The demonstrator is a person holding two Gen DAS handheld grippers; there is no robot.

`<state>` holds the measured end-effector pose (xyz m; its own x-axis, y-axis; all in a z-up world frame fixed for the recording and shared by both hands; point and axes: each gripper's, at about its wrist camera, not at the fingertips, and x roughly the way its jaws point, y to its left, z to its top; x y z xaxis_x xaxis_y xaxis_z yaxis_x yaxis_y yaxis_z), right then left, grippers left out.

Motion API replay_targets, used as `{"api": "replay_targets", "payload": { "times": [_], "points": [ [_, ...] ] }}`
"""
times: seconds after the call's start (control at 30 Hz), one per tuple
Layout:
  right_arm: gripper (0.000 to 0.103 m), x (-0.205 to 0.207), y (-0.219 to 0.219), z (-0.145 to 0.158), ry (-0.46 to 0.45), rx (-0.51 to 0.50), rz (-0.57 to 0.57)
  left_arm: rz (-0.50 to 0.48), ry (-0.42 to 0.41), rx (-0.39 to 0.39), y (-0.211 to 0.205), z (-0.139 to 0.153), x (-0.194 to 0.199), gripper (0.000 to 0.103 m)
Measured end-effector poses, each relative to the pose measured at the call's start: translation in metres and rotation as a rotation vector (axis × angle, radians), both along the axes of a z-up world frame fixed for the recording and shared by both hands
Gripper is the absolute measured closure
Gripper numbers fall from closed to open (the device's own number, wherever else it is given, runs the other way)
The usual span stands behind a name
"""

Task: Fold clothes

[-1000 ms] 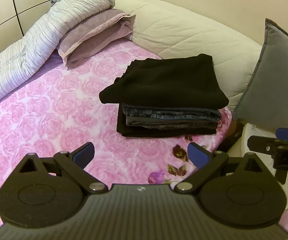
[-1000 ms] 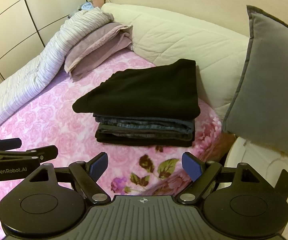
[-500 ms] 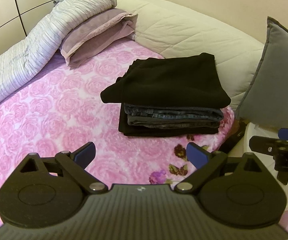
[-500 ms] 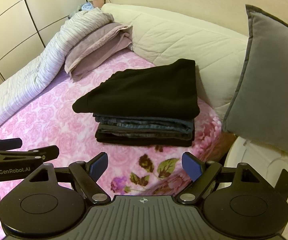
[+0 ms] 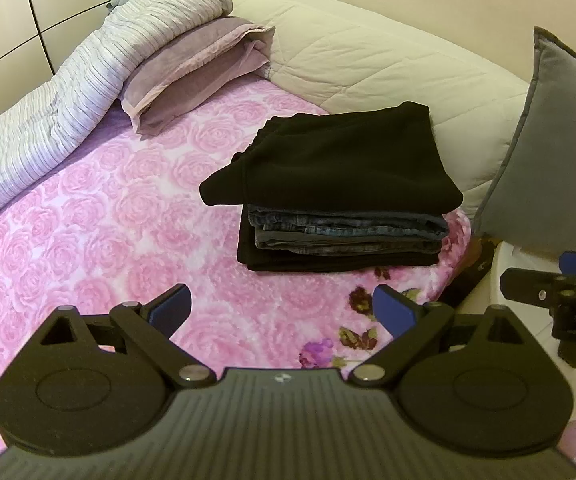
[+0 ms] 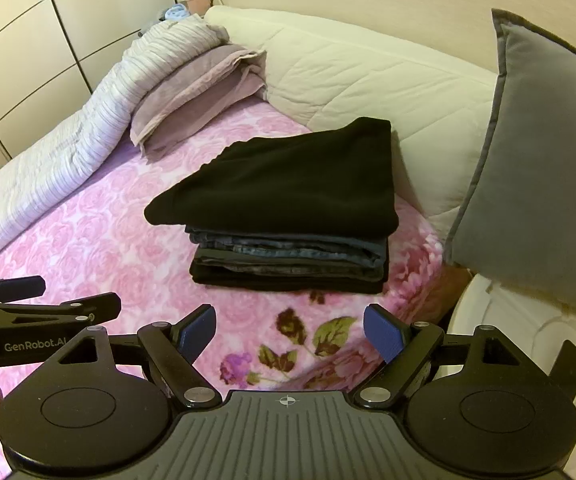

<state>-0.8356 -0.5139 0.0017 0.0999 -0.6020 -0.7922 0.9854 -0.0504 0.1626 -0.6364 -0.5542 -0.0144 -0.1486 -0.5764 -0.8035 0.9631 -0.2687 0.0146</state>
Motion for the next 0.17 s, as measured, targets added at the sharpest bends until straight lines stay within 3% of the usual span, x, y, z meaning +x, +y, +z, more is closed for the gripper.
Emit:
{"api": "replay_targets", "payload": {
  "times": [0.17],
  "points": [
    [0.019, -0.003, -0.0009, 0.0003, 0.001, 0.0, 0.002, -0.008, 0.001, -0.015, 0.0006, 0.0008, -0.0053, 0.007]
  ]
}}
